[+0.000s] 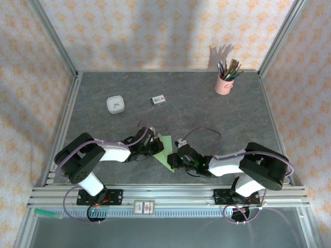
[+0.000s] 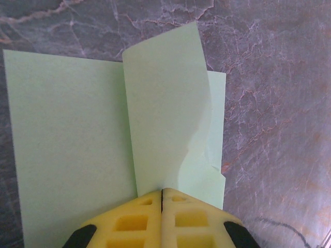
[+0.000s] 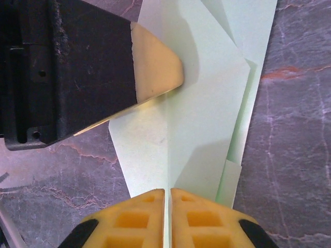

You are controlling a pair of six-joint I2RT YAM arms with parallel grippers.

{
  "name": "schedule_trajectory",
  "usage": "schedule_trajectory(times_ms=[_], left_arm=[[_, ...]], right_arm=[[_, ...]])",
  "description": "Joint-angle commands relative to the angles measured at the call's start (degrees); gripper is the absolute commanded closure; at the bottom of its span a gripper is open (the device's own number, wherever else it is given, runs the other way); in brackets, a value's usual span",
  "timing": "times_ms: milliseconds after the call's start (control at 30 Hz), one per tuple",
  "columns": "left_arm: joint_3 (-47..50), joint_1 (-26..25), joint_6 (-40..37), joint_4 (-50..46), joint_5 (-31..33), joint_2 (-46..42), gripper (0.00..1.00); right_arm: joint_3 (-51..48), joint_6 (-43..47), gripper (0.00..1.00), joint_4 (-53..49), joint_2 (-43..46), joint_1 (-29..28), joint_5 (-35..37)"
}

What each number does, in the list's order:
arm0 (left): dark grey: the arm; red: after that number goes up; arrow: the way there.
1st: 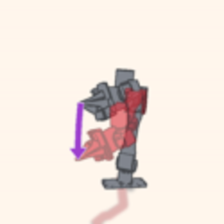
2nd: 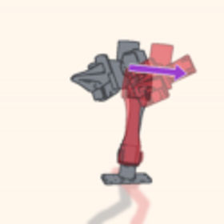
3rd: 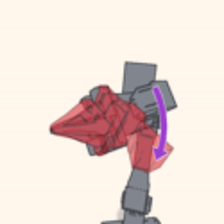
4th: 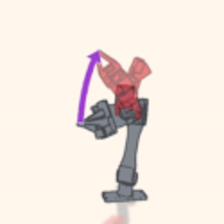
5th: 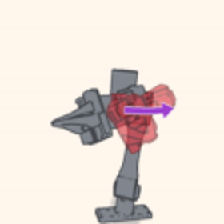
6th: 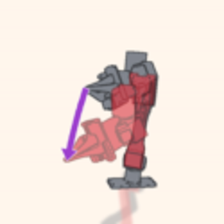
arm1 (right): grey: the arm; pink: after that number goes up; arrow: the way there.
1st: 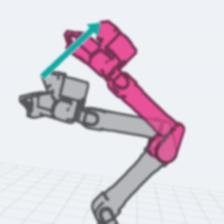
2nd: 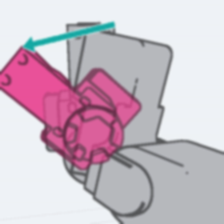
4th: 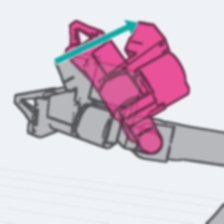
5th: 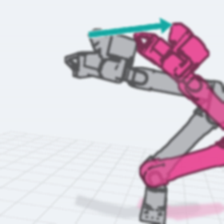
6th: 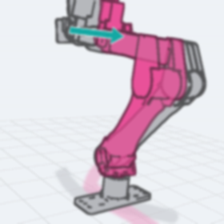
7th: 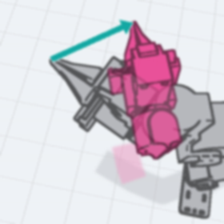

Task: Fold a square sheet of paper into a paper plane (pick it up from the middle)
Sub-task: Perform the fourth fold on the wing at the bottom-center of the table.

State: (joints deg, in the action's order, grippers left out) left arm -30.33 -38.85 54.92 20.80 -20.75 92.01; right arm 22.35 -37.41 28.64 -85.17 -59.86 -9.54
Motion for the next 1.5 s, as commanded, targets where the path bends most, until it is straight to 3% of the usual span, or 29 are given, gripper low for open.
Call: schedule_trajectory(times_ms=[0,400,967,1467], left_arm=[[0.4,0.9,-1.7,-5.6,1.8,1.2,0.99],[0.3,0.9,-2.1,-5.9,1.8,1.4,0.99],[0.0,1.0,-2.2,-6.0,1.9,1.7,0.99],[0.0,1.0,-2.5,-6.7,2.0,1.1,0.99]], right_arm=[[-0.4,-0.2,0.89,-1.8,-1.3,-0.1,2.0],[-0.6,0.4,0.91,-4.3,-2.9,0.5,3.1],[2.5,4.8,0.9,-5.0,8.0,-1.0,-0.6],[4.4,5.2,0.91,-8.7,-0.5,-2.2,0.1]])
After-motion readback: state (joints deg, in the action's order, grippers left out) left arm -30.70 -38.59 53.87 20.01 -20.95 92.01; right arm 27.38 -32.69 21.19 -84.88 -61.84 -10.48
